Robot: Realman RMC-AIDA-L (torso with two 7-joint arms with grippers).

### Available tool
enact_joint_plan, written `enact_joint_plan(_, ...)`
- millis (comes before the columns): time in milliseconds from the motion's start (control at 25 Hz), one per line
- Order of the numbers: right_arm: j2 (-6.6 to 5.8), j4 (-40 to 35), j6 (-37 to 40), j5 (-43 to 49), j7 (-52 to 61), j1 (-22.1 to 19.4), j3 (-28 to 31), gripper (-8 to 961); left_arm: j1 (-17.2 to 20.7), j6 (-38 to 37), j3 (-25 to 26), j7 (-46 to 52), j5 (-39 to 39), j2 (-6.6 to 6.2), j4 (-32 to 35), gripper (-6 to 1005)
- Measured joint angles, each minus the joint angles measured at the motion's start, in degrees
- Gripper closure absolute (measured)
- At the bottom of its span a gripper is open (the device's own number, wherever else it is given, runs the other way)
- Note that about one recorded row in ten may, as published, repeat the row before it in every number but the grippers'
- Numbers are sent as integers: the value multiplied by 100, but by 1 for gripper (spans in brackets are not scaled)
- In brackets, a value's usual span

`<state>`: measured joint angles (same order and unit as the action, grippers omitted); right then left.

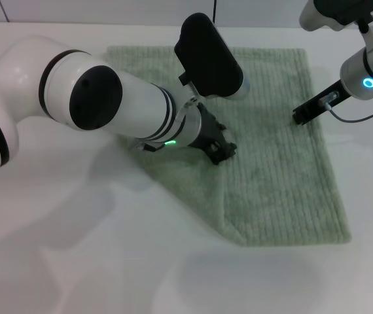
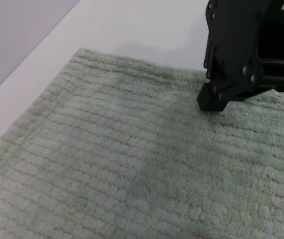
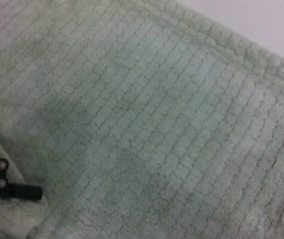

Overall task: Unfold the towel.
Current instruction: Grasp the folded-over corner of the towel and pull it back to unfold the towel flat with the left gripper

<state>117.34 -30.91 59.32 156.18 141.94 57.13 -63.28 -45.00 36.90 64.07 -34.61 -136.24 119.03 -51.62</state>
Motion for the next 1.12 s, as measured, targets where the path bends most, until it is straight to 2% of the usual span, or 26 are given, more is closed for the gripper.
enact_joint_plan(80,0,-2,0,0,0,0,0,953,-3,14,26,4,0,-9,-7,454)
enact_joint_plan(200,0,-3,1,0,0,4,0,953,-16,85,32,4,2,-20,-15,662)
enact_joint_plan(560,0,-3,1,0,1,-1,0,953,104,242,43,-46,-30,-48,-437,892)
enact_joint_plan(760,-1,-1,-2,0,1,-10,0,953,418,482,260,-17,-394,-52,-1141,938)
enact_joint_plan(960,-1,22,-28,0,-8,-16,0,953,861,697,583,-2,-702,-53,-2035,937)
enact_joint_plan(1120,-1,35,-37,0,-22,-28,0,953,1088,715,754,-1,-810,-57,-2401,938)
